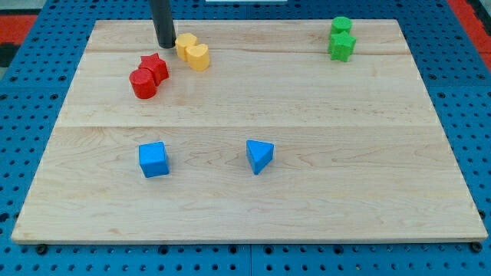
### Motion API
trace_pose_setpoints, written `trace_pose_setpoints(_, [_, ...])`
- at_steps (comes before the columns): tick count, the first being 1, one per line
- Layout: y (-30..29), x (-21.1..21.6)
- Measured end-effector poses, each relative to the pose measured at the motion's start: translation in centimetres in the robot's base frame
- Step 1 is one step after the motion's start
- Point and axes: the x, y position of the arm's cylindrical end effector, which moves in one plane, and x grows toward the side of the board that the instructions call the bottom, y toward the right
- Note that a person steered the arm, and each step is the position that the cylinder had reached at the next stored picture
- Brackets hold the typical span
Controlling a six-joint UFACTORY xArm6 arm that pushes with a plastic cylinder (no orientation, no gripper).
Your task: Place the yellow hexagon to the right of the red star
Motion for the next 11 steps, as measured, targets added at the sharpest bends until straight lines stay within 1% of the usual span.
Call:
trace_pose_setpoints(1, [-2.6, -2.5])
trace_pose_setpoints(2, [-0.6, -6.3])
trace_pose_setpoints(4, [0.4, -5.3])
trace_pose_setpoints(5, [4.3, -5.1])
trace_pose_setpoints(8, [3.3, -2.2])
trace_pose_setpoints(9, [2.2, -2.6])
trace_pose_setpoints(11, [2.3, -2.7])
